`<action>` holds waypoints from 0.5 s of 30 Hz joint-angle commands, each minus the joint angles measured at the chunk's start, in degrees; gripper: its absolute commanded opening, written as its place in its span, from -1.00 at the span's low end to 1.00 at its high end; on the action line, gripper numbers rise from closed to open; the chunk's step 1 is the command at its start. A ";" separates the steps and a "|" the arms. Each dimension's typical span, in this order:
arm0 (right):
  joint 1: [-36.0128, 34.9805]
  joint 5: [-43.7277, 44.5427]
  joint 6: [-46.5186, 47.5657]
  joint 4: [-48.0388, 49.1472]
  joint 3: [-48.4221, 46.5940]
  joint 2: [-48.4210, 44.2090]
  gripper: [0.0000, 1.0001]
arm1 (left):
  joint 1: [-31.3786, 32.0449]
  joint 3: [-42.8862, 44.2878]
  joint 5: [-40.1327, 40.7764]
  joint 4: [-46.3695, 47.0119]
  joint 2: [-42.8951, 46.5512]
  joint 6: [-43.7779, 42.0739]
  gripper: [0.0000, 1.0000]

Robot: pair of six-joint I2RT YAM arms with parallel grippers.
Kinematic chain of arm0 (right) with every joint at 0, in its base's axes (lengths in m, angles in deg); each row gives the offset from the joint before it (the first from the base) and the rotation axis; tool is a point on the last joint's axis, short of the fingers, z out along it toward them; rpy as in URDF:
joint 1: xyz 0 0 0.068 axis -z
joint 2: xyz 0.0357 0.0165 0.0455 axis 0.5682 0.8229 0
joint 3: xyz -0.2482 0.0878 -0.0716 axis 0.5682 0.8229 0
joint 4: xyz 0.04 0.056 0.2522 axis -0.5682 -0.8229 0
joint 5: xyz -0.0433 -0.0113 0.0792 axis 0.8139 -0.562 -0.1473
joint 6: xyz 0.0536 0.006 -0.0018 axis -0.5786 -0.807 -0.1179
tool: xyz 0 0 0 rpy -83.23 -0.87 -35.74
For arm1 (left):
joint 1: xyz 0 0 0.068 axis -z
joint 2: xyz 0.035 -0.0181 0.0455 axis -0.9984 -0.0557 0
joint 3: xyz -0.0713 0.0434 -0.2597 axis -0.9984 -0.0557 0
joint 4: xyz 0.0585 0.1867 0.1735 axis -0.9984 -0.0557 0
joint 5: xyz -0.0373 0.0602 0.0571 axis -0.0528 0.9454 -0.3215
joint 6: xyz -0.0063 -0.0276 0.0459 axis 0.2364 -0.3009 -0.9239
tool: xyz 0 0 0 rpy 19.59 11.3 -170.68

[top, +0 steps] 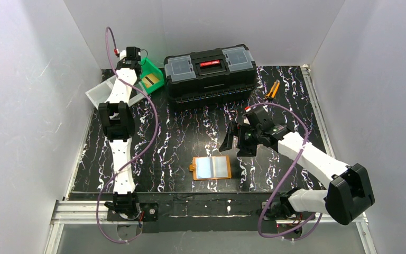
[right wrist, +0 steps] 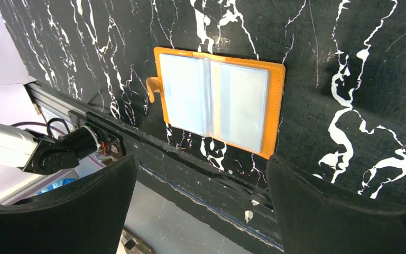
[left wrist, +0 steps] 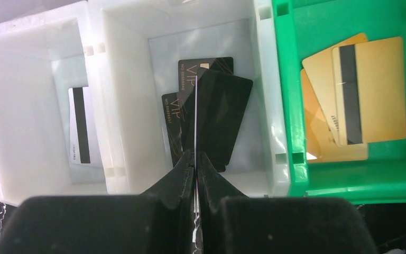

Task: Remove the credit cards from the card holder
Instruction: Place the credit card in the storage box.

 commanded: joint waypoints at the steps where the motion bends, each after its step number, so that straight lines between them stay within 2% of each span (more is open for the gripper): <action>1: 0.10 0.21 1.44 -0.15 -1.73 0.71 0.97 | -2.26 2.47 3.19 -0.92 -0.43 -1.06 -0.93; 10: 0.10 -0.82 1.71 0.23 -1.63 2.19 0.97 | -3.79 2.79 -3.39 -1.26 1.50 -1.45 0.08; 15: 0.10 -0.34 1.74 -0.22 -1.75 1.71 0.97 | -3.79 2.64 -8.90 -0.93 5.11 -1.09 0.45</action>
